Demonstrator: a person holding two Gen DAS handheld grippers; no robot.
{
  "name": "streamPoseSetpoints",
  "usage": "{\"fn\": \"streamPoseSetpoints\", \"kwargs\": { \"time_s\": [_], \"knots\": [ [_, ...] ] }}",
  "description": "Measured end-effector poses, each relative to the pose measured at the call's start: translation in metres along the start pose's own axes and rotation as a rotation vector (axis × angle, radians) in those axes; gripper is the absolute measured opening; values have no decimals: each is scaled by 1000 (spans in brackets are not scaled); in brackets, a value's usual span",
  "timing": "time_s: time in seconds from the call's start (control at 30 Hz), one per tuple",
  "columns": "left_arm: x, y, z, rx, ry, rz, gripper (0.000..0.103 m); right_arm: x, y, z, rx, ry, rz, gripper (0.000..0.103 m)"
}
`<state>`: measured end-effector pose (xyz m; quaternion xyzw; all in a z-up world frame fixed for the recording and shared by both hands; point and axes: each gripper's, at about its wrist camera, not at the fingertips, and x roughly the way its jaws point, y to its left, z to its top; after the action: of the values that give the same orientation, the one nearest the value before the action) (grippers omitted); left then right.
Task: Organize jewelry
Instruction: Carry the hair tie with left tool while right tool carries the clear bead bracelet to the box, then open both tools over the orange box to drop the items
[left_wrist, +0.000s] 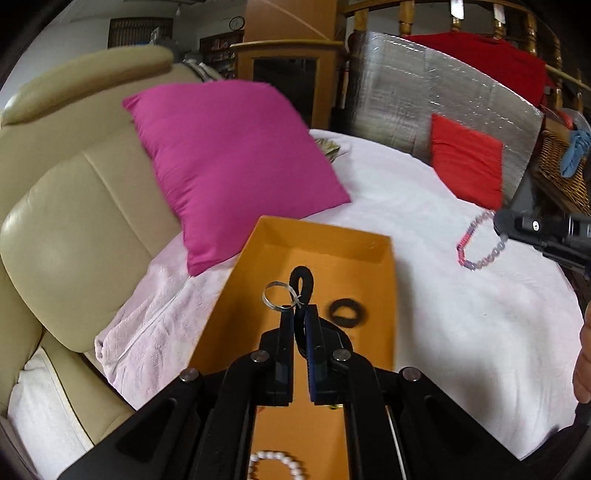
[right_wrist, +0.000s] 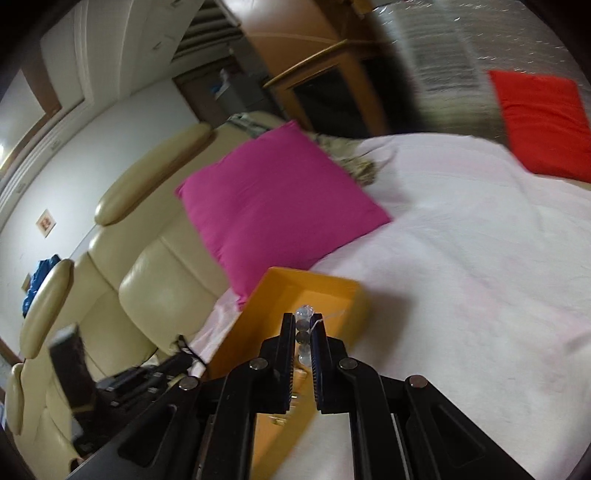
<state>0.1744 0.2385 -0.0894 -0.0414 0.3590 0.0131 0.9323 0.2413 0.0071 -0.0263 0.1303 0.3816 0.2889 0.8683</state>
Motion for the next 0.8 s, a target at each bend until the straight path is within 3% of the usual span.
{"fn": "streamPoseSetpoints", "kwargs": {
  "time_s": [0.43,0.8],
  "knots": [
    [57,48,-11,-53,99,-21,5,115,36,10,-19,151,-101,9],
    [102,52,-9,-25,174,52,6,192,40,16,-40,247,-129,9]
  ]
}}
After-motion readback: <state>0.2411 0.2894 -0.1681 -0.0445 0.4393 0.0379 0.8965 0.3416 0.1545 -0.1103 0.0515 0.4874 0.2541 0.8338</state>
